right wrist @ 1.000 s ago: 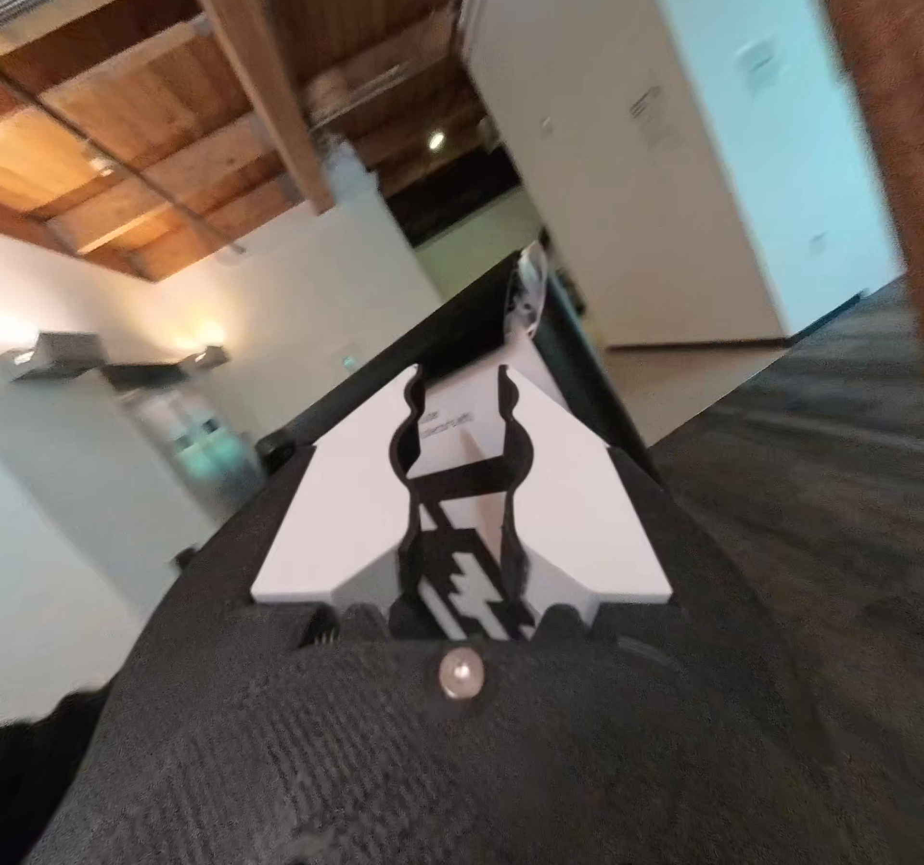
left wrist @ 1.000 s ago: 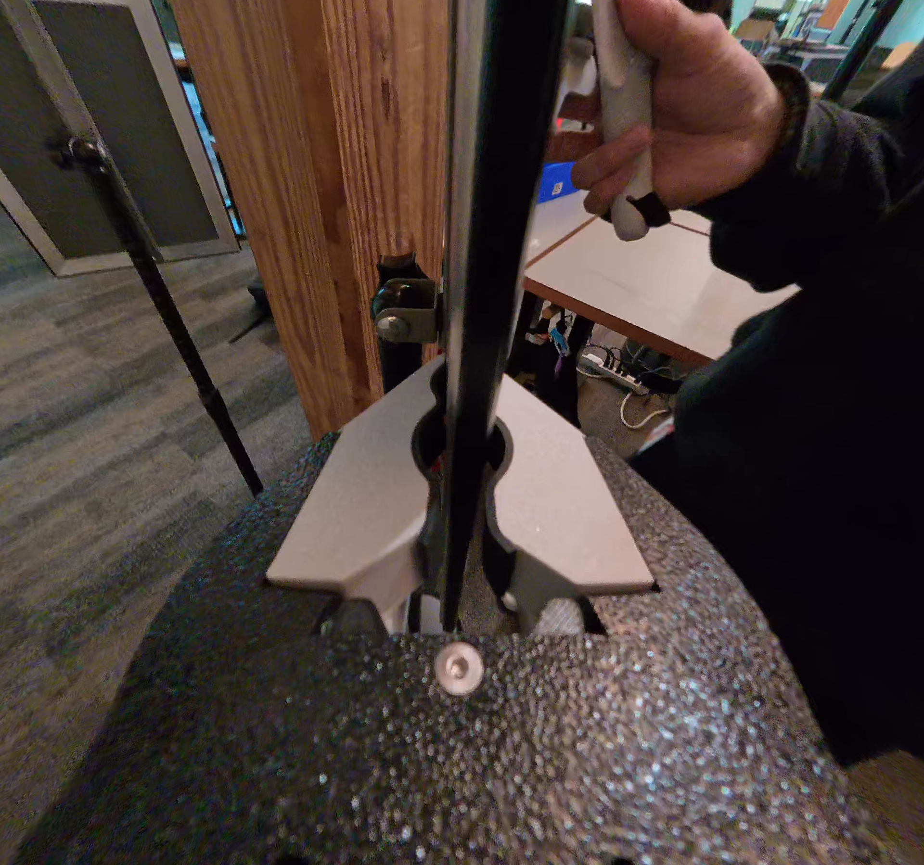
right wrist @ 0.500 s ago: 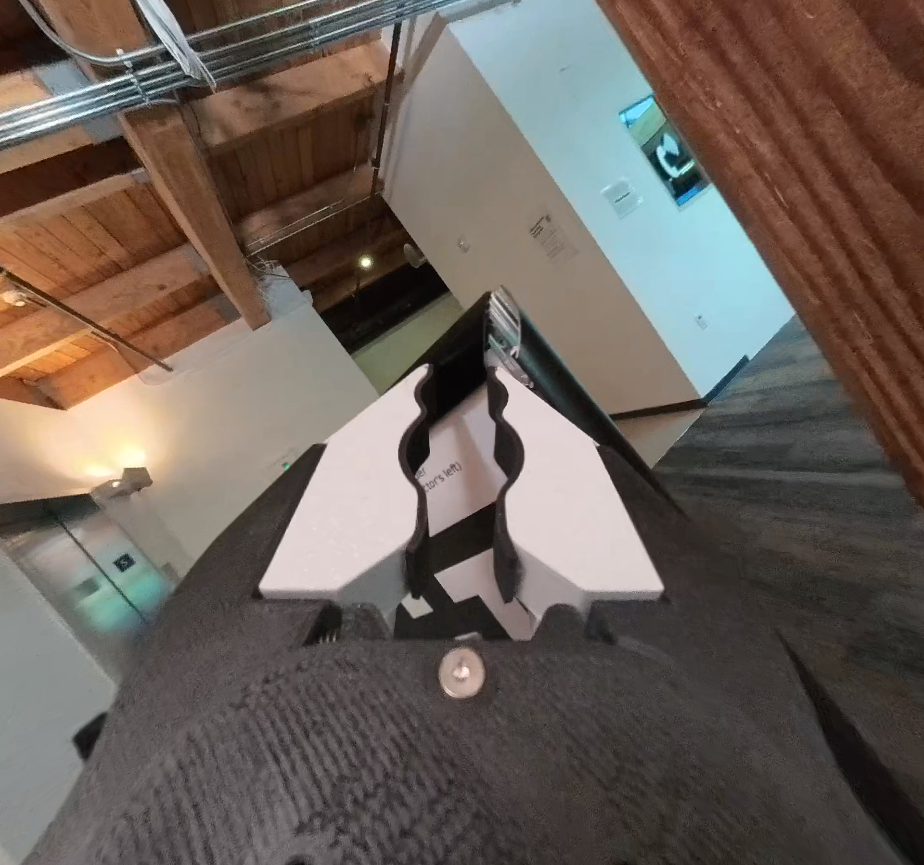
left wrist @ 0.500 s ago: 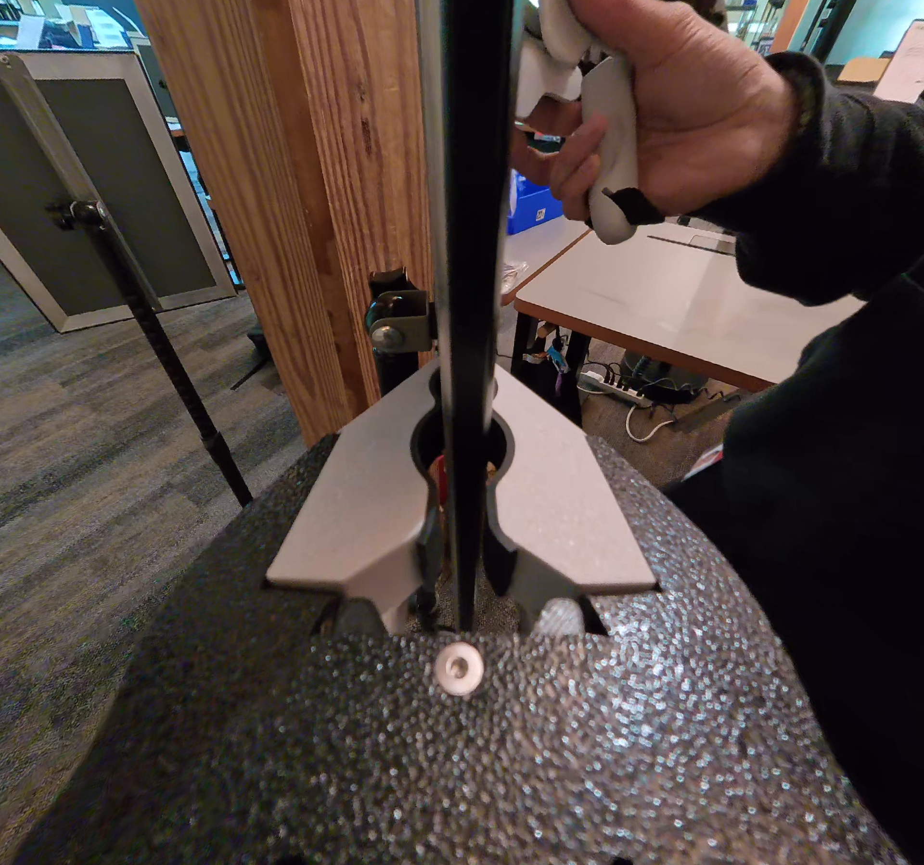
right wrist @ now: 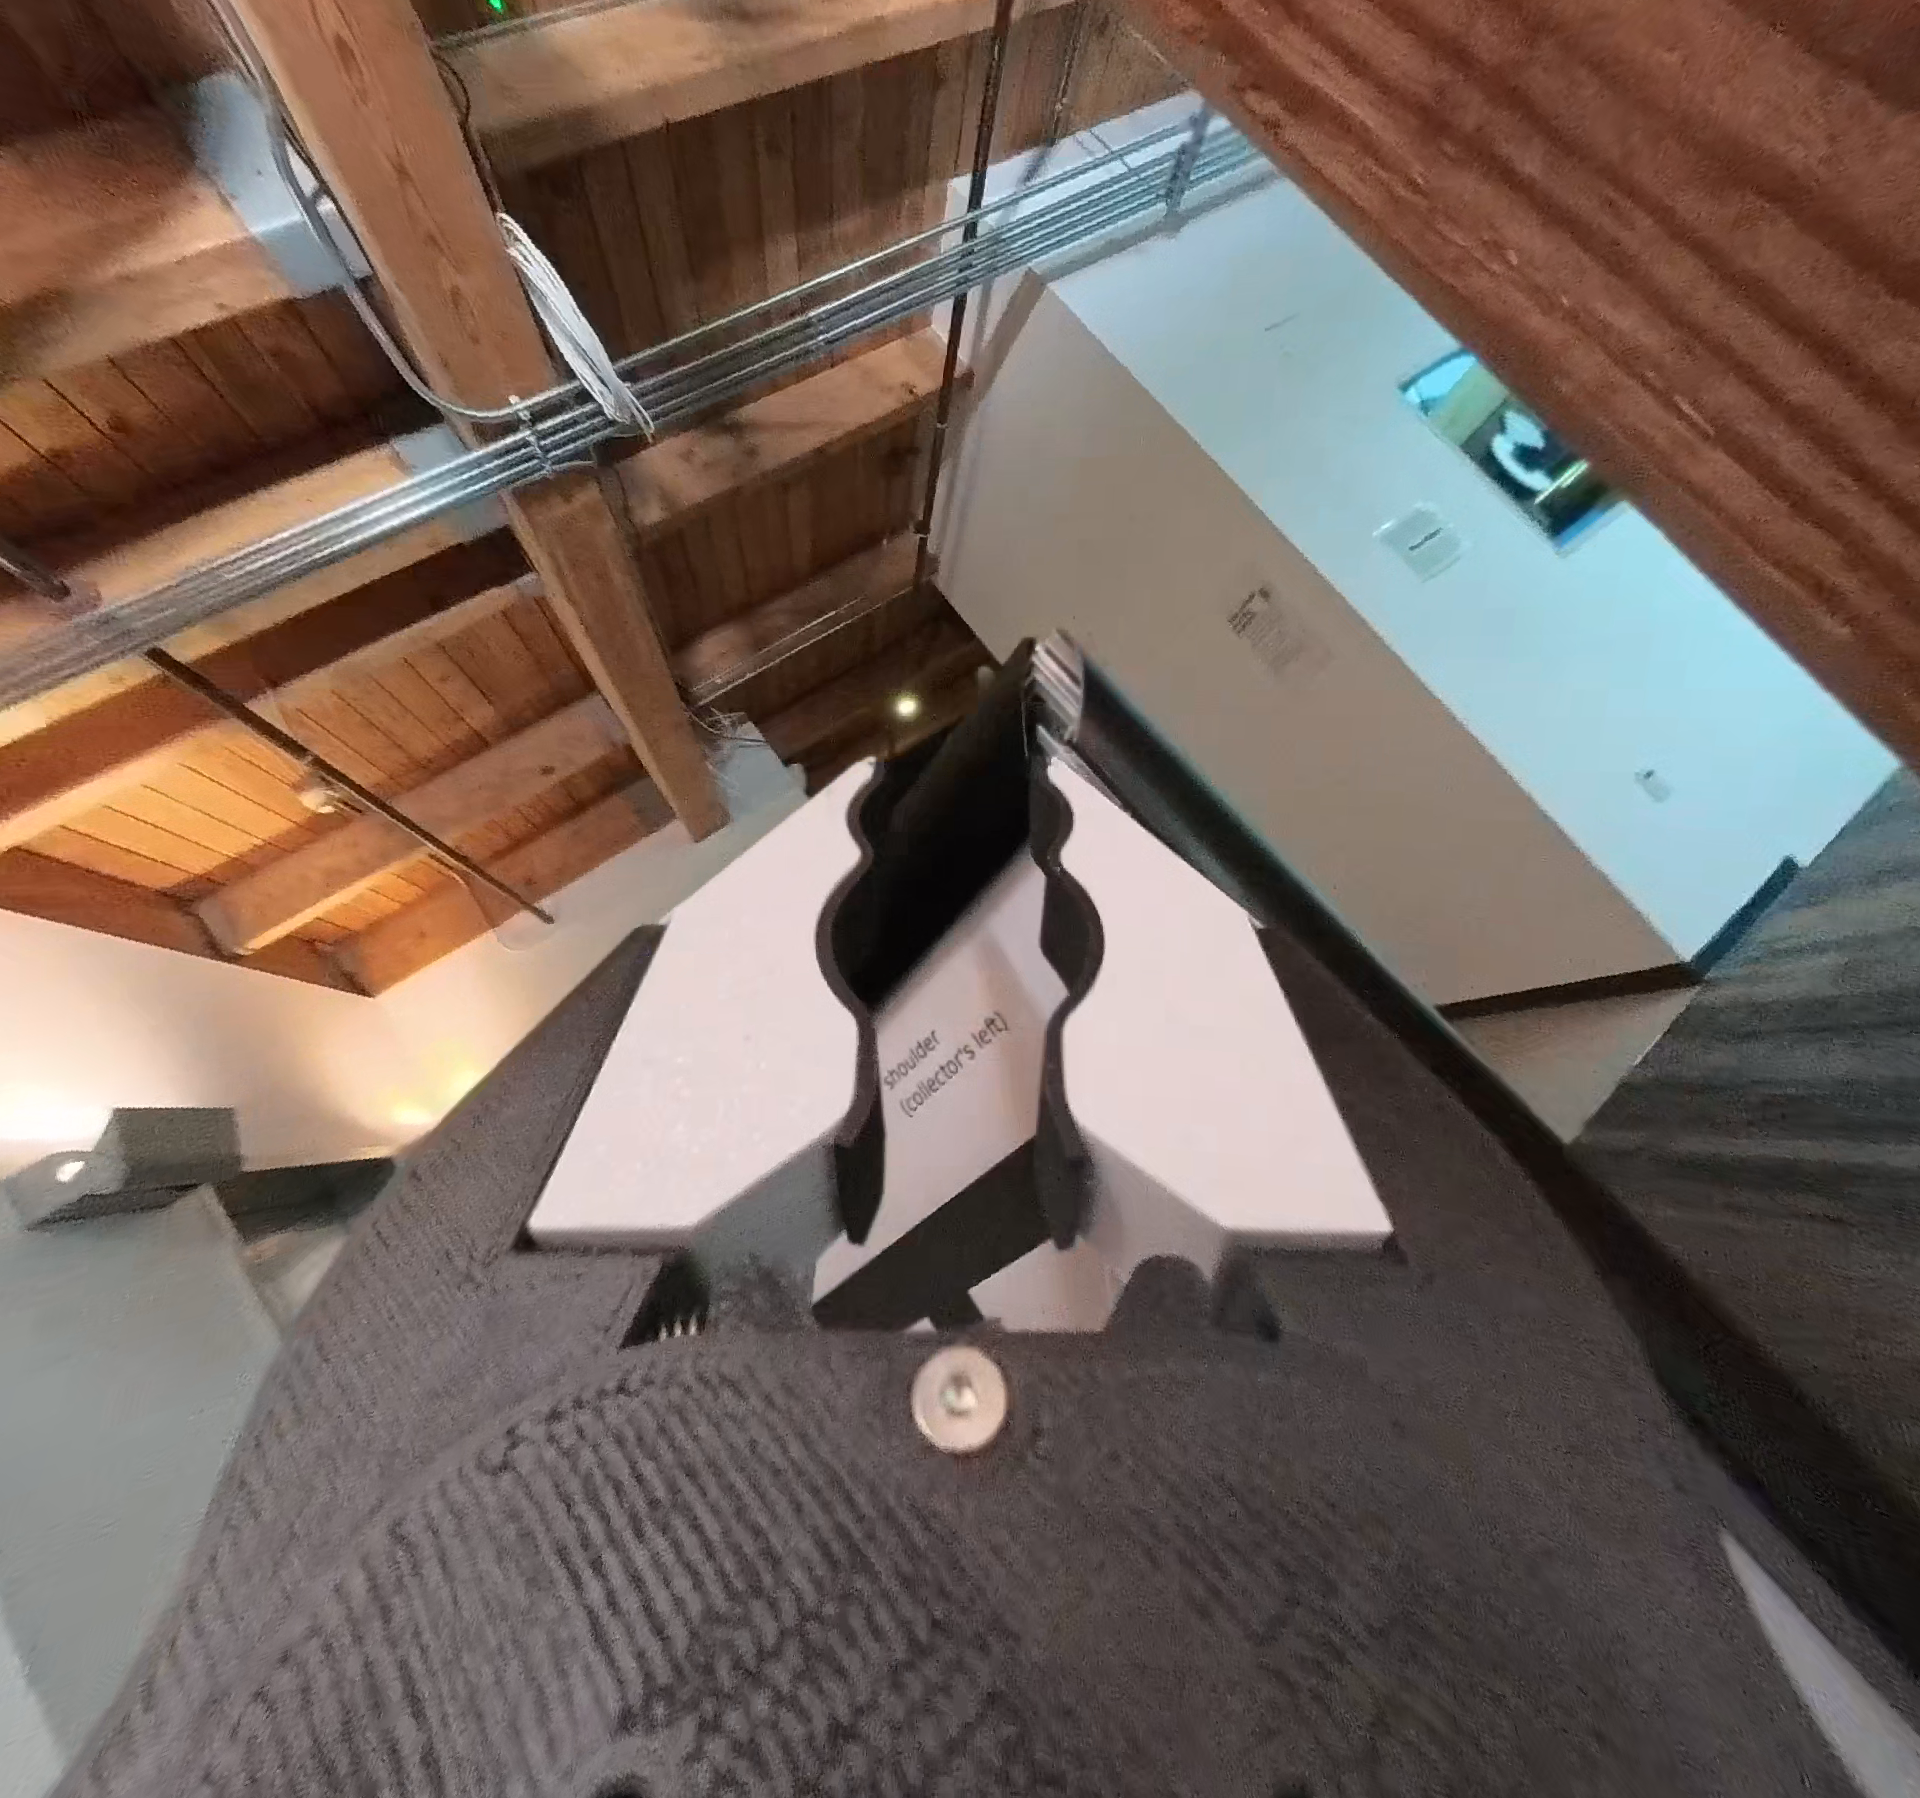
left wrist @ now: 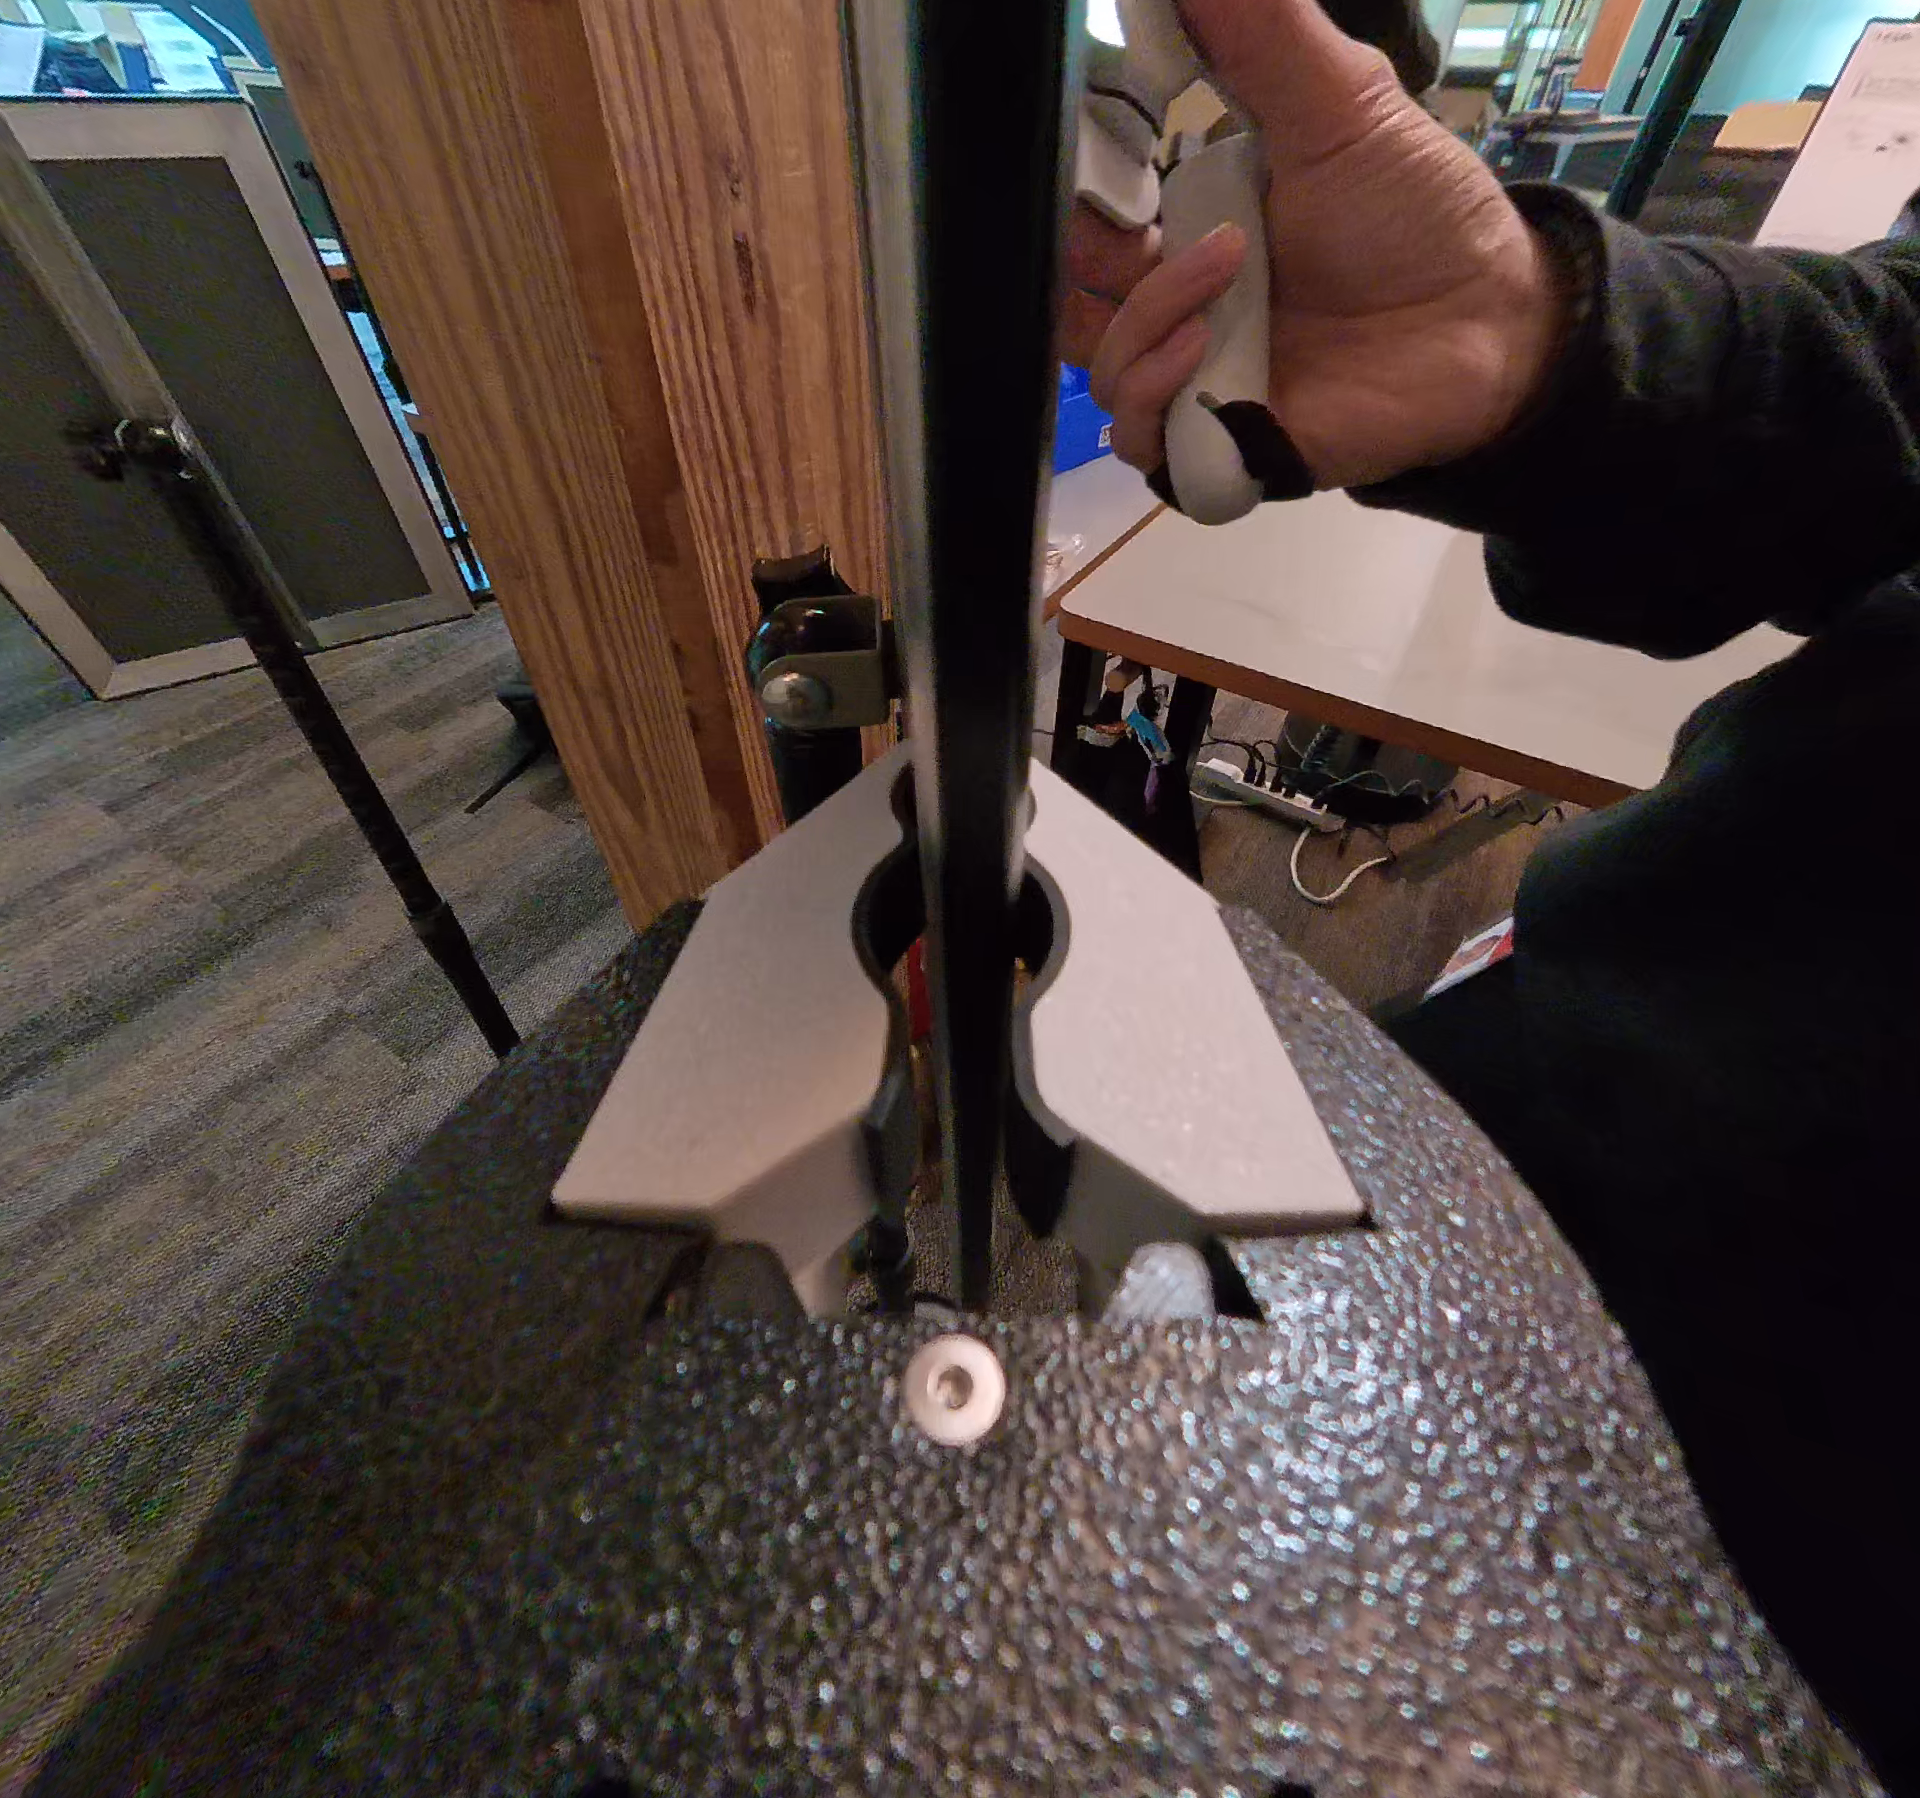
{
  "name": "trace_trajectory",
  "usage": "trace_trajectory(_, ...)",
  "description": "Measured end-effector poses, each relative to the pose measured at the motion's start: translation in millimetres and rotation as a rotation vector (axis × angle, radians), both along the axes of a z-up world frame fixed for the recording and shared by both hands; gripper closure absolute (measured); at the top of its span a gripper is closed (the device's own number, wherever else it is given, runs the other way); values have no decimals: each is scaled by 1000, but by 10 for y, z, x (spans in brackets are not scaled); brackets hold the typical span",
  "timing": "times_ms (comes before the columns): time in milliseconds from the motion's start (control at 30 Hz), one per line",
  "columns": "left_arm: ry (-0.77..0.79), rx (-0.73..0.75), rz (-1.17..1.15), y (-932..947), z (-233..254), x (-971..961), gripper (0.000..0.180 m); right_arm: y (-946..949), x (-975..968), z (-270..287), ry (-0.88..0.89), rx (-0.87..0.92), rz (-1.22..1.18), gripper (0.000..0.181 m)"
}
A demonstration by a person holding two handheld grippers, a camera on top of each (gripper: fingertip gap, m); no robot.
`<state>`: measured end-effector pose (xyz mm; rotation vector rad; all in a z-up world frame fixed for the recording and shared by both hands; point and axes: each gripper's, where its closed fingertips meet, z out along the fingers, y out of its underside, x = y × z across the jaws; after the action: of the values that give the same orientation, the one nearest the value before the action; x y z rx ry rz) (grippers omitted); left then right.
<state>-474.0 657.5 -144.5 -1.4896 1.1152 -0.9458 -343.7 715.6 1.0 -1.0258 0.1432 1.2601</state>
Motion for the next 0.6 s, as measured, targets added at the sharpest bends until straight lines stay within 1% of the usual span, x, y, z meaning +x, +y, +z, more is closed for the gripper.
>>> trace_trajectory(167, -6, -4, -8, 11, -6, 27, 172, 67, -5, -23, 5, -4, 89, 162)
trace_trajectory(233, 2, 3, -6, 24, -7, 50, 172, 96, 5, -12, 20, -16, 132, 160)
trace_trajectory(300, 14, 11, -8, 34, -9, 77, 172, 132, 13, -2, 14, -17, 131, 159)
trace_trajectory(400, 12, 14, -4, 45, -7, 110, 171, 211, 17, 5, 15, -38, 125, 162)
trace_trajectory(433, 9, 12, -1, 47, -10, 120, 171, 234, 21, 9, 41, -50, 139, 164)
trace_trajectory(500, 8, 15, 3, 43, -20, 135, 171, 273, 41, -18, 127, -78, 183, 176)
trace_trajectory(600, 35, 25, 20, 54, -34, 133, 171, 296, 33, -20, 130, -78, 218, 177)
